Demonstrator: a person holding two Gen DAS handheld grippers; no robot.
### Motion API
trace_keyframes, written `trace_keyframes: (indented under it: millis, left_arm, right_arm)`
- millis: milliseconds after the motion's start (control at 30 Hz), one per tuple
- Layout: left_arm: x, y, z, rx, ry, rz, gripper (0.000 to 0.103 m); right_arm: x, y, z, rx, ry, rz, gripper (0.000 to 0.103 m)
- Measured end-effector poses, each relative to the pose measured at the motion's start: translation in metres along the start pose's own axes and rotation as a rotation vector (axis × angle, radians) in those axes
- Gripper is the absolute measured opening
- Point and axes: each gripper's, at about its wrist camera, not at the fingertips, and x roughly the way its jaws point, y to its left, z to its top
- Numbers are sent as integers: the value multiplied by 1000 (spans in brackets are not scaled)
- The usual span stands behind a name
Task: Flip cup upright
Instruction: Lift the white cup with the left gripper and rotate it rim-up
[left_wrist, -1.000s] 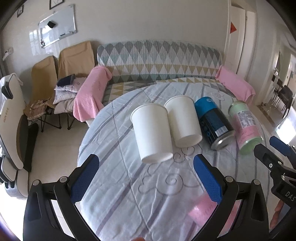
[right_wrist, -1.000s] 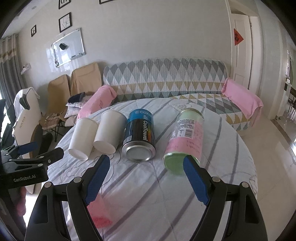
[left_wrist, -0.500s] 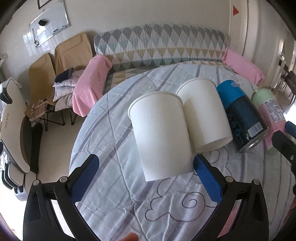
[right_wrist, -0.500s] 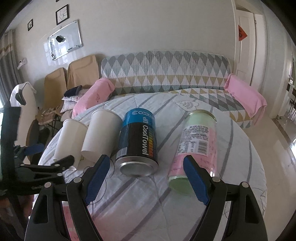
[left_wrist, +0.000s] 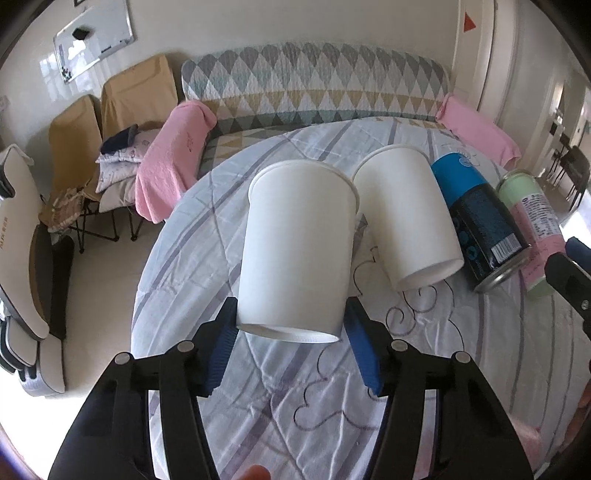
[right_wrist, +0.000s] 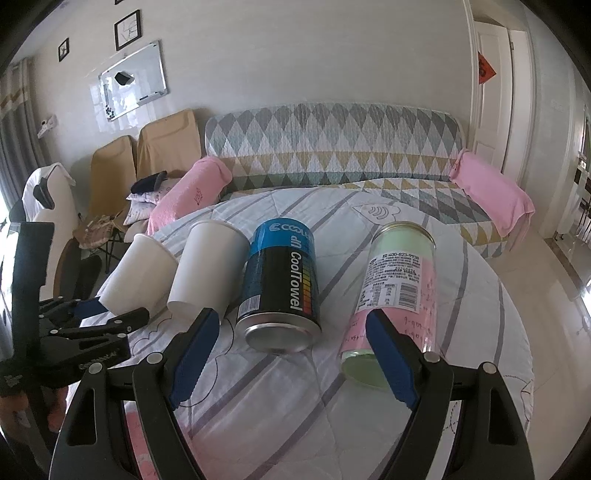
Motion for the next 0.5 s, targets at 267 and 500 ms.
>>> trace_keyframes:
  millis: [267, 500]
  left_arm:
    - [-22, 2, -31, 17, 33, -19, 59]
    - [-28, 3, -44, 22, 78, -32, 66]
  right_arm:
    - [-4, 2, -2, -4, 6, -1, 83]
    - [-8, 9, -11, -19, 21, 9, 83]
